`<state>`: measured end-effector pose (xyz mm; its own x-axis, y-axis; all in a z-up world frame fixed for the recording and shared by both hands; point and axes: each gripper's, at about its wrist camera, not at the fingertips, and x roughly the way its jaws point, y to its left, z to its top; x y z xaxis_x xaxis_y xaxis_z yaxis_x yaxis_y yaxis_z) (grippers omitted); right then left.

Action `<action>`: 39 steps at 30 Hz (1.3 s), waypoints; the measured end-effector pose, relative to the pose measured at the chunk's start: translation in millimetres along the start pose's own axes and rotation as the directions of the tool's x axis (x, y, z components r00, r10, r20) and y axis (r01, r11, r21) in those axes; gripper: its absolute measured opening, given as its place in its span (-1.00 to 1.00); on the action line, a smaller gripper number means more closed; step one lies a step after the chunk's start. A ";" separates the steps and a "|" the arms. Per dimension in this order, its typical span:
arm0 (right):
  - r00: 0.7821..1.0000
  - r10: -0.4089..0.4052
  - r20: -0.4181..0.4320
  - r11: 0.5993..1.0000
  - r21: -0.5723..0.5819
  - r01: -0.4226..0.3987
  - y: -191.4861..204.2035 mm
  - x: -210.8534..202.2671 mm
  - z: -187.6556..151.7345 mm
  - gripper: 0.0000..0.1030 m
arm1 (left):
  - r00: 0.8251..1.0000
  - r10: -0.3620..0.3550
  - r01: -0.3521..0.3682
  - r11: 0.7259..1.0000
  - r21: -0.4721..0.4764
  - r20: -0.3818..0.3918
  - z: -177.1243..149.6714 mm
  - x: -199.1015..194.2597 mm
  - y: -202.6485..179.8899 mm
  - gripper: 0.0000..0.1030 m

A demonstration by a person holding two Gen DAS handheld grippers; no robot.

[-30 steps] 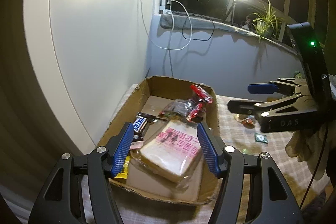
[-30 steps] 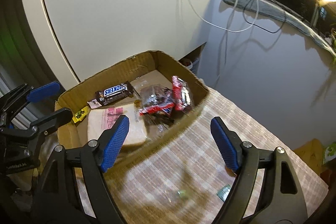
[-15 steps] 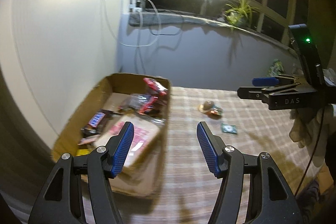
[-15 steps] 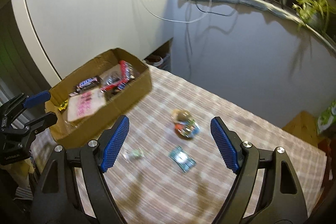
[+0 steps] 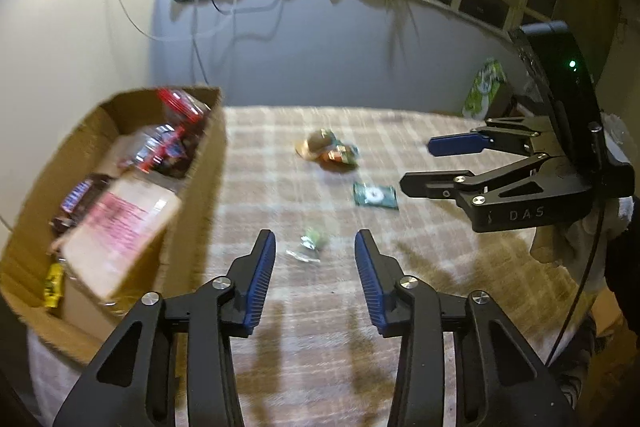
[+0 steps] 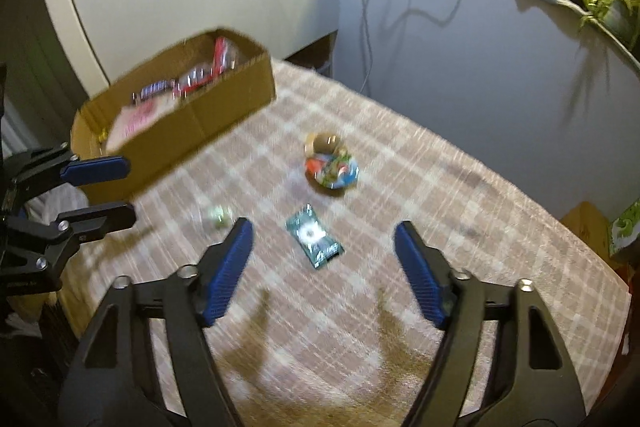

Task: Organize snacks
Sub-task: 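Move the left tool to the small green candy while the right tool closes on the teal candy, then carry the green candy with the left tool and teal candy with the right tool to the box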

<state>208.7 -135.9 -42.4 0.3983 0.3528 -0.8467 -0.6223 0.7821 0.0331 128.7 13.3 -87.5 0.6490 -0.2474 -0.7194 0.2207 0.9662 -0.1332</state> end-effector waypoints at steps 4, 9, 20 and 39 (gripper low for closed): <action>0.999 0.013 -0.050 0.999 -0.033 -0.014 -0.2 20.6 -6.2 0.05 | 0.999 0.009 -0.008 1.000 0.019 -0.045 -0.9 20.1 -3.8 -0.30; 0.997 0.024 -0.074 0.998 -0.063 -0.029 0.2 36.7 -7.5 -0.05 | 0.996 0.019 -0.015 0.999 0.044 -0.085 -1.1 37.8 -5.1 -0.31; 0.995 0.025 -0.095 0.994 -0.105 -0.035 2.2 55.9 -1.7 -0.21 | 0.991 0.039 -0.030 0.997 0.074 -0.130 -2.9 62.7 -6.2 -0.54; 0.998 0.029 -0.051 0.996 -0.087 -0.034 12.6 30.7 -5.3 -0.51 | 0.998 0.039 -0.037 0.999 0.030 -0.052 3.3 37.1 -2.2 -0.56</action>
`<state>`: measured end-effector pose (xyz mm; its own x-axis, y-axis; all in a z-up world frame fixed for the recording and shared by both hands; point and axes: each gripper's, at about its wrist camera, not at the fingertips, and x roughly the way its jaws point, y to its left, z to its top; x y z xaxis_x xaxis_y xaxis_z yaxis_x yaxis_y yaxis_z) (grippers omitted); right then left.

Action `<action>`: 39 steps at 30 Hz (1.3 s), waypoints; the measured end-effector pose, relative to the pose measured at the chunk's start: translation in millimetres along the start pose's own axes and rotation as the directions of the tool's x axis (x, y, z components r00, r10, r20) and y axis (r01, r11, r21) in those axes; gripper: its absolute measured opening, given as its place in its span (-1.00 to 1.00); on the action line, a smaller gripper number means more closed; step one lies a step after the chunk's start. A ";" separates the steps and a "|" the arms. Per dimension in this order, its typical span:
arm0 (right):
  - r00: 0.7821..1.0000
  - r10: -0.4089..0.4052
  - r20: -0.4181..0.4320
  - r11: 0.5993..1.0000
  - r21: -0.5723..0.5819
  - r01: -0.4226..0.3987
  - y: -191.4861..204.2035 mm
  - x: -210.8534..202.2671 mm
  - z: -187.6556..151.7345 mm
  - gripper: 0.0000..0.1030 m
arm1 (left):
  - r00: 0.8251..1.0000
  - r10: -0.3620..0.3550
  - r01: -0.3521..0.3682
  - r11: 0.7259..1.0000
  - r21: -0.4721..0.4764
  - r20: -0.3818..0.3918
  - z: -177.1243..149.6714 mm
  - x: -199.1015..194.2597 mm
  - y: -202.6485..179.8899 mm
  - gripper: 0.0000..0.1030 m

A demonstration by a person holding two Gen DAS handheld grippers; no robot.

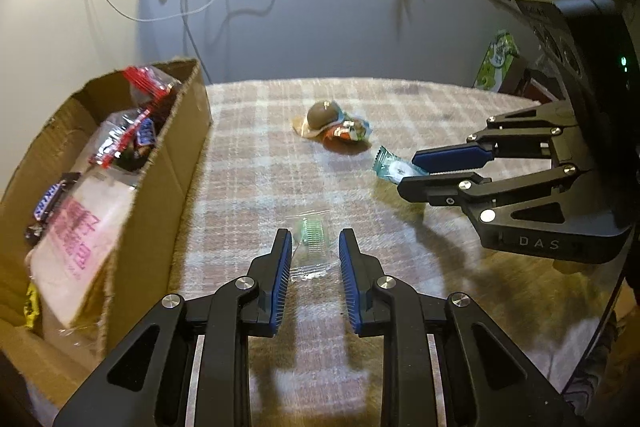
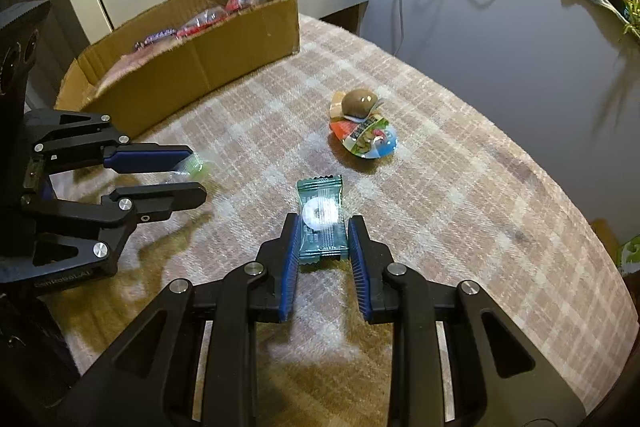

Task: Organize snacks
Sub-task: 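Carry the green candy with the left tool and teal candy with the right tool to the box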

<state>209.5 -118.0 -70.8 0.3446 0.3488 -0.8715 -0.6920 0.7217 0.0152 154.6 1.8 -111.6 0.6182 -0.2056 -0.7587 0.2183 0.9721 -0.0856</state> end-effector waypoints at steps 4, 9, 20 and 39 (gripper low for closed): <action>1.000 -0.011 0.028 1.000 -0.001 0.011 5.0 -16.0 2.5 -0.51 | 0.999 -0.004 0.004 1.000 -0.008 0.033 1.2 -16.3 -0.3 -0.56; 0.998 -0.019 0.064 1.000 -0.003 0.019 12.1 -33.4 8.6 -0.51 | 0.997 -0.003 0.005 1.000 -0.014 0.080 2.4 -39.5 2.0 -0.56; 0.989 -0.035 0.146 0.999 -0.018 0.039 43.1 -70.7 30.0 -0.51 | 0.985 0.018 -0.012 0.999 -0.042 0.169 0.4 -81.8 15.9 -0.56; 0.982 0.017 0.190 0.996 -0.088 0.000 106.0 -64.0 84.8 -0.51 | 0.967 0.097 -0.065 0.988 -0.139 0.235 -12.5 -121.2 81.5 -0.56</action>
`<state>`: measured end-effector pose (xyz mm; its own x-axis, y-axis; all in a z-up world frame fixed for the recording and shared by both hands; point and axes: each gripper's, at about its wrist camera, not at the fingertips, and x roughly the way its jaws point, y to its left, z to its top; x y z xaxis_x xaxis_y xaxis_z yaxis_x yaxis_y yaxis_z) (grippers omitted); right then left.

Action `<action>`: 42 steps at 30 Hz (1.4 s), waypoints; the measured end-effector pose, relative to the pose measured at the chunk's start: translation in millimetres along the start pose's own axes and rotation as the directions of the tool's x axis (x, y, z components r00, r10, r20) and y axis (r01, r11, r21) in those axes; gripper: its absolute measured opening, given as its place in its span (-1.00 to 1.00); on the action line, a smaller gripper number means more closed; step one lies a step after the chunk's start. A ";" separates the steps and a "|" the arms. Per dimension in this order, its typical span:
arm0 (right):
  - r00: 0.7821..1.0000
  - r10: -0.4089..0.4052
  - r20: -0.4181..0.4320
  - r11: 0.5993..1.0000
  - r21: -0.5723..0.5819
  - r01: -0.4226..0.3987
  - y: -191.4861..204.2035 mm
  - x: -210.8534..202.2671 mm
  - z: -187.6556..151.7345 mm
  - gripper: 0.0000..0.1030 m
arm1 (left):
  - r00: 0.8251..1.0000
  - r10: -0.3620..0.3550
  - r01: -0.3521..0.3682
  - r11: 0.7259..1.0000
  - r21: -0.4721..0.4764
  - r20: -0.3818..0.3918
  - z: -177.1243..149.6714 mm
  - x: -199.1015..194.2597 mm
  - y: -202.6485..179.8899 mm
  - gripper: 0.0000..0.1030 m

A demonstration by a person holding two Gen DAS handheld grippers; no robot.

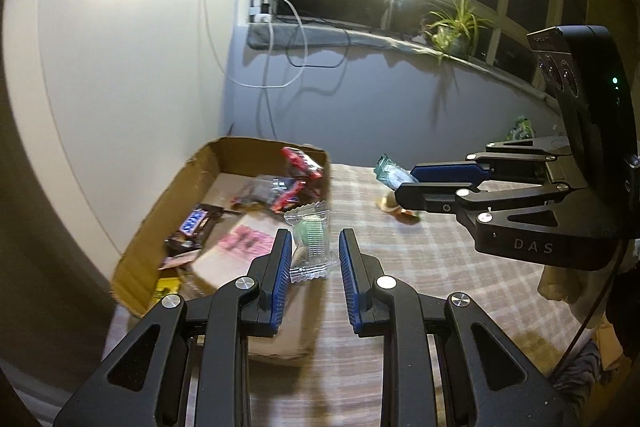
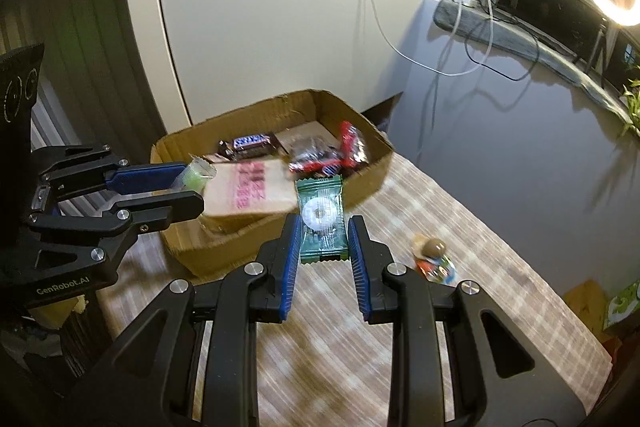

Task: Organize snacks
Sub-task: 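Carry the green candy with the left tool and teal candy with the right tool to the box, then open both tools over the box to drop the green and teal candies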

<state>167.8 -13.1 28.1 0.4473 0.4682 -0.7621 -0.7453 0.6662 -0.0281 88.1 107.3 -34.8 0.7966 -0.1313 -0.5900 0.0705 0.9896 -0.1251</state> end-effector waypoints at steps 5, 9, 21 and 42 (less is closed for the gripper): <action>1.000 0.022 -0.003 1.000 -0.008 -0.022 11.3 17.7 12.0 -0.51 | 1.000 0.021 -0.021 1.000 -0.023 0.001 0.3 0.6 17.6 -0.56; 0.999 0.037 -0.012 0.999 -0.007 -0.038 16.3 32.2 20.0 -0.51 | 0.999 0.037 -0.037 0.998 -0.043 -0.002 0.5 4.4 30.9 -0.56; 0.997 0.062 -0.040 0.998 -0.022 -0.063 22.8 72.8 41.7 -0.51 | 0.998 0.065 -0.065 0.995 -0.076 -0.012 2.3 18.8 58.2 -0.56; 0.996 0.069 -0.065 0.997 -0.015 -0.070 17.0 100.5 46.4 -0.49 | 0.995 0.098 -0.100 0.990 -0.096 -0.030 4.4 32.7 72.1 -0.30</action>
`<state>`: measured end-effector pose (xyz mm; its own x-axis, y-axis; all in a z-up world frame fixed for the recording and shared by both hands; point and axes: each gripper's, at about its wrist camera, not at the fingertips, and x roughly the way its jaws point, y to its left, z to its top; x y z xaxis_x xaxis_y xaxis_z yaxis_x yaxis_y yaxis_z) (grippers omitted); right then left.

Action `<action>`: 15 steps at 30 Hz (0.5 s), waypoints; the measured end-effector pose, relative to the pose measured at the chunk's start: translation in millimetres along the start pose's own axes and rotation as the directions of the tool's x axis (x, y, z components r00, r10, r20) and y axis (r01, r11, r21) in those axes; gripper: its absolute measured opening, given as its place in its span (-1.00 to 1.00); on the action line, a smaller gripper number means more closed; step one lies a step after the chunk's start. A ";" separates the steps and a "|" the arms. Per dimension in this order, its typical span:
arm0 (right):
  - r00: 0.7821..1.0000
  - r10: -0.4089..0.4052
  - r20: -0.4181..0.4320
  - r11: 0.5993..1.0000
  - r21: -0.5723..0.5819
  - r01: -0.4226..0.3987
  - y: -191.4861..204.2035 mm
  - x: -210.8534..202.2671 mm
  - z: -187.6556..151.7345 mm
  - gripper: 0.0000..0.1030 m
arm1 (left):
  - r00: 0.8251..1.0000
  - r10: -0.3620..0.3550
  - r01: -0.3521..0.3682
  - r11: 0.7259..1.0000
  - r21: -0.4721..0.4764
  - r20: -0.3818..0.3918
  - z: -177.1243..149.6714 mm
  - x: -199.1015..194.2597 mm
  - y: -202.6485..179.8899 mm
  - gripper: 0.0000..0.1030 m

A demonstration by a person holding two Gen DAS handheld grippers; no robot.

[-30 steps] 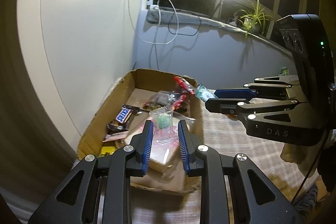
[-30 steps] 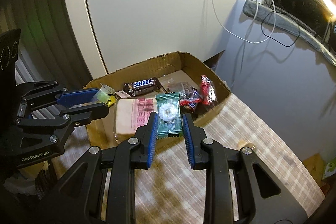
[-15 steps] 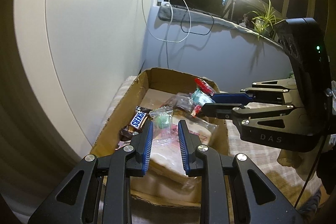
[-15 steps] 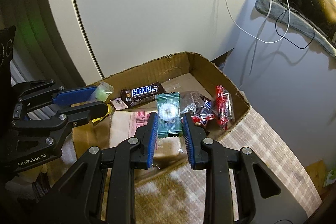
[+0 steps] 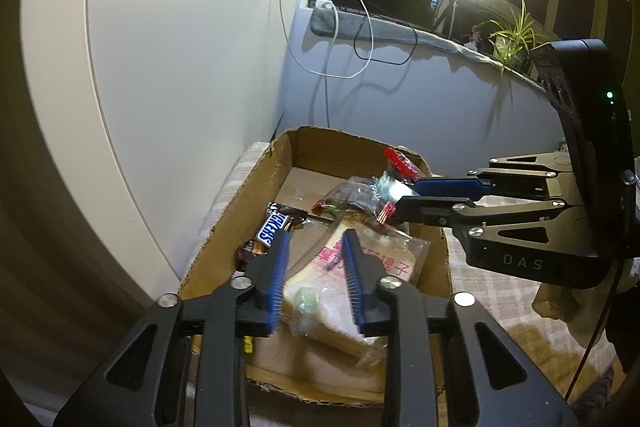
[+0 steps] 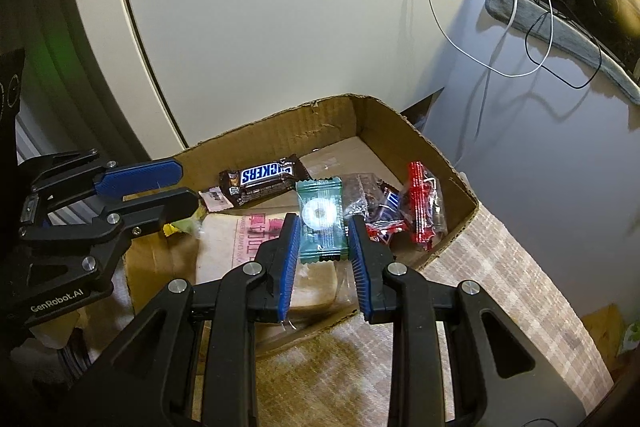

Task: Organize snacks
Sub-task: 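Open both tools over the box to drop the green and teal candies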

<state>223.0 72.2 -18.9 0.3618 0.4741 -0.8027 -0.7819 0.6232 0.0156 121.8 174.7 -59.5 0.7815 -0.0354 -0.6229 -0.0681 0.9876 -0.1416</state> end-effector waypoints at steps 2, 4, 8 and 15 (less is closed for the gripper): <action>1.000 -0.005 0.004 1.000 0.002 0.005 -1.0 -1.0 -0.2 -0.27 | 1.000 0.004 -0.004 1.000 0.001 0.005 0.7 0.4 0.1 -0.16; 1.000 -0.012 0.012 1.000 0.001 0.012 -1.0 -2.6 -0.3 0.00 | 1.000 0.013 -0.013 1.000 0.007 0.008 0.1 -0.5 -0.2 -0.14; 0.999 -0.038 0.030 0.999 0.002 0.038 -1.8 -5.8 0.9 0.13 | 1.000 0.021 -0.022 1.000 0.009 0.015 -0.4 -1.9 0.0 0.13; 0.996 -0.061 0.060 0.998 0.009 0.060 -5.5 -16.5 0.0 0.59 | 1.000 0.025 -0.025 1.000 0.012 0.019 0.0 -2.6 -3.2 0.17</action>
<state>221.3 61.0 -5.8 0.4383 0.4720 -0.7649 -0.7542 0.6560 -0.0274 120.0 171.6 -57.5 0.7909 -0.0080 -0.6119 -0.0801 0.9900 -0.1165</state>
